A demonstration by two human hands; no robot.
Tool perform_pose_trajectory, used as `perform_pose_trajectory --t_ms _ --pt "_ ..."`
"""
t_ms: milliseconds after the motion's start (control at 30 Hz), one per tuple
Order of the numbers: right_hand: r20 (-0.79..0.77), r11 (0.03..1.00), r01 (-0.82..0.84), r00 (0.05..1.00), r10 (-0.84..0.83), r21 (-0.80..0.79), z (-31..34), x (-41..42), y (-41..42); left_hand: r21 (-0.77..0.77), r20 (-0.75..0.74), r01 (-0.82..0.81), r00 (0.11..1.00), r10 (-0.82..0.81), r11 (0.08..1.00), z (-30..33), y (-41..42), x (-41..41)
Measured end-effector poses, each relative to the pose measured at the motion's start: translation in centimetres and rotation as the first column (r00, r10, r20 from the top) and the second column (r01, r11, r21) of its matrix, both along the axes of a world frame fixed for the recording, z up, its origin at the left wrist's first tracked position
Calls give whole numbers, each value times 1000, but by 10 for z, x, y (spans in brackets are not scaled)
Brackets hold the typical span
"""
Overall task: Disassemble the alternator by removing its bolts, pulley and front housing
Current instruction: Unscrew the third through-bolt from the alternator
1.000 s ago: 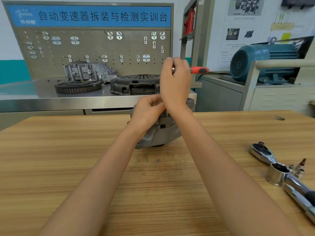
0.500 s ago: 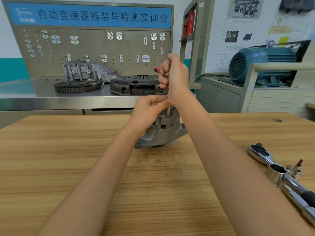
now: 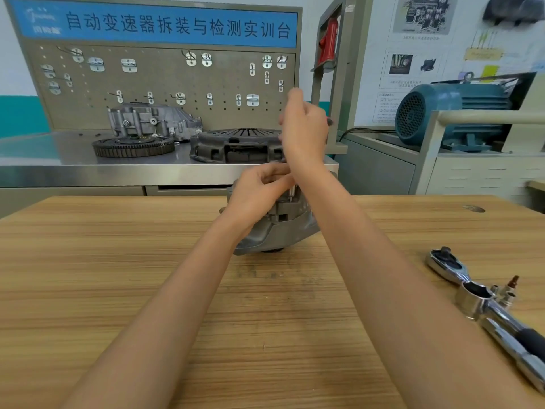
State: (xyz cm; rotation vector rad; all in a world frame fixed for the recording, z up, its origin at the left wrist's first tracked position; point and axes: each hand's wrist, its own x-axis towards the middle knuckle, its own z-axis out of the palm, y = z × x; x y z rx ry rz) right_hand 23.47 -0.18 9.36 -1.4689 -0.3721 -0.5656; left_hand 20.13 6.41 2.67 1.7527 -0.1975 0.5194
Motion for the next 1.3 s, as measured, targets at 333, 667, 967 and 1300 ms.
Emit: perform_pose_trajectory --t_ms 333,667,967,1300 --pt "-158 823 -472 829 536 316 9 9 -10 -16 -11 -18 1000 18 1000 3 -3 0" --pt "350 821 477 862 -367 -313 -24 4 7 7 -29 -147 989 147 989 3 -3 5" --pt "-96 803 -534 814 573 266 2 11 -9 -31 -26 0 1000 -1 1000 3 -4 0" --pt "183 988 139 975 -124 -72 -19 3 6 8 -37 -124 992 124 992 4 -4 5"
